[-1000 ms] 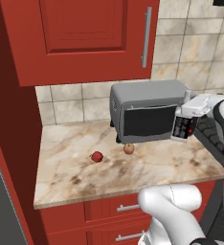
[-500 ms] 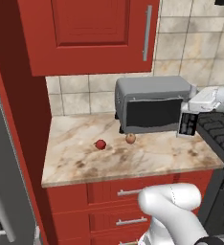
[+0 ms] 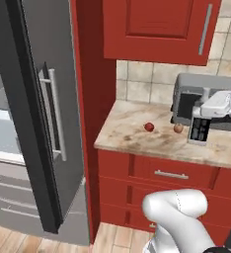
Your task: Place the liquor on the top shelf of the fridge to keep it out of children's reach, and place the peach and bell pepper on lower shelves for easy access.
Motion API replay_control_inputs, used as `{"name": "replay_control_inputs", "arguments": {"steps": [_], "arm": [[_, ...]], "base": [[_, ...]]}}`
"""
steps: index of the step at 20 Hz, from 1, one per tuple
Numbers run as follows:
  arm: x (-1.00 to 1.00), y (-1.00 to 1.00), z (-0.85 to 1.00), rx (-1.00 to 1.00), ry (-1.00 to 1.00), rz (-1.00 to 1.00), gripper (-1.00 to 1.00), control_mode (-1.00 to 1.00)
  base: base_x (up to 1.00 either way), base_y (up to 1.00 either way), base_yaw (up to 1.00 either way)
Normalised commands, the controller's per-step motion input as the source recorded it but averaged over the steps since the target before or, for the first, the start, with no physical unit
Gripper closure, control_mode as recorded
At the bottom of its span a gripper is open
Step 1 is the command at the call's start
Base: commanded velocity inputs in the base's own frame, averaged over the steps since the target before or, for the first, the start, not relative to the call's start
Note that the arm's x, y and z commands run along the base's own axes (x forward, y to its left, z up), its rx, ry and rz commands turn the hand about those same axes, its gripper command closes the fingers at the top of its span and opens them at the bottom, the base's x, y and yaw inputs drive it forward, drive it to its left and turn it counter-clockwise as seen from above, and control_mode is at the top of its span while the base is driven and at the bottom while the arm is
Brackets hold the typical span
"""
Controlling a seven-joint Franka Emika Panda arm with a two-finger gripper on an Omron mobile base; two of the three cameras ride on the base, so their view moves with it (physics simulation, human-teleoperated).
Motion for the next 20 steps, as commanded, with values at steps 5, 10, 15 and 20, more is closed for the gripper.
{"name": "replay_control_inputs", "arguments": {"steps": [5, 10, 15, 20], "arm": [[0.00, 0.00, 0.00, 0.00, 0.00, 0.00, 1.00, 1.00], [0.00, 0.00, 0.00, 0.00, 0.00, 0.00, 1.00, 1.00], [0.00, 0.00, 0.00, 0.00, 0.00, 0.00, 1.00, 1.00], [0.00, 0.00, 0.00, 0.00, 0.00, 0.00, 1.00, 1.00]], "base": [[-0.32, 0.56, 0.73], [-0.25, 0.86, 0.64], [0.07, 1.00, 0.46], [0.48, 0.99, 0.29]]}}
